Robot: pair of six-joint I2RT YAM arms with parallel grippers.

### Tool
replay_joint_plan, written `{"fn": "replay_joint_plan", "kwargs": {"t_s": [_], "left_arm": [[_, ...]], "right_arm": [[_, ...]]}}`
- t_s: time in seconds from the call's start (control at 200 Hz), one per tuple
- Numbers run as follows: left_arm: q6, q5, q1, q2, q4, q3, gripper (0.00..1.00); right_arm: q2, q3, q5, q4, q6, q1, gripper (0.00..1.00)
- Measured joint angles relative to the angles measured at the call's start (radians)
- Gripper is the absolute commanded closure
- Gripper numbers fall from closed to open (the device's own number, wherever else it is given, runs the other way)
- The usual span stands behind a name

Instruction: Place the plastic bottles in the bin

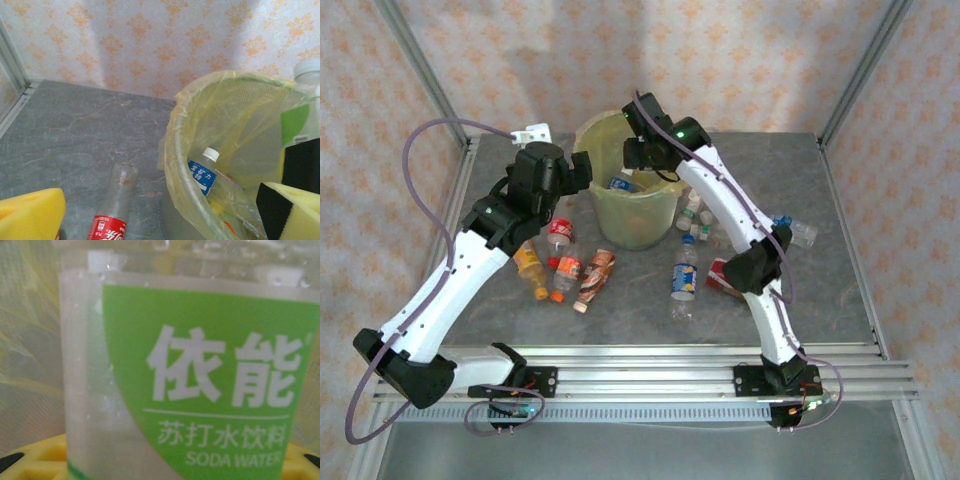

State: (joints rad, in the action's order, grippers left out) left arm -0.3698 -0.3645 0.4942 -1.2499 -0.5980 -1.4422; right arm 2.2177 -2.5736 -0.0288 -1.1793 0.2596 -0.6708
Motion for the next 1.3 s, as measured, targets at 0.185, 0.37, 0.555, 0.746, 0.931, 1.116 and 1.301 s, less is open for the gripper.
{"fn": "replay_joint_plan", "kwargs": {"t_s": [0.185,0.37,0.555,0.746,0.931,1.116,1.301], "left_arm": [[-0.003,0.0,-0.004,0.0,0.001,0.005,0.0],[-0.008,-0.002,-0.006,0.0,0.001,0.006,0.0],[-0.007,-0.004,-0.006,0.0,0.002,0.007,0.0],[-0.007,-0.006,-0.006,0.0,0.001,0.008,0.0],[-0.007,-0.011,-0.006,0.0,0.001,0.008,0.0],[-0.007,-0.011,-0.006,0.0,0.001,0.008,0.0],[-0.007,-0.012,-0.006,0.0,0.001,0.008,0.0]], "right_arm": [[0.041,-0.005,-0.002,-0.034,-0.031,0.0,0.61],[0.087,-0.017,-0.024,-0.05,-0.055,0.0,0.47],[0.129,-0.044,-0.035,-0.063,-0.067,0.0,0.24],[0.136,-0.057,-0.035,-0.064,-0.078,0.004,0.16],[0.136,-0.098,-0.035,-0.067,-0.078,0.006,0.16],[0.135,-0.131,-0.022,-0.071,-0.079,0.007,0.16],[0.084,-0.144,0.026,-0.07,-0.077,0.02,0.16]]}}
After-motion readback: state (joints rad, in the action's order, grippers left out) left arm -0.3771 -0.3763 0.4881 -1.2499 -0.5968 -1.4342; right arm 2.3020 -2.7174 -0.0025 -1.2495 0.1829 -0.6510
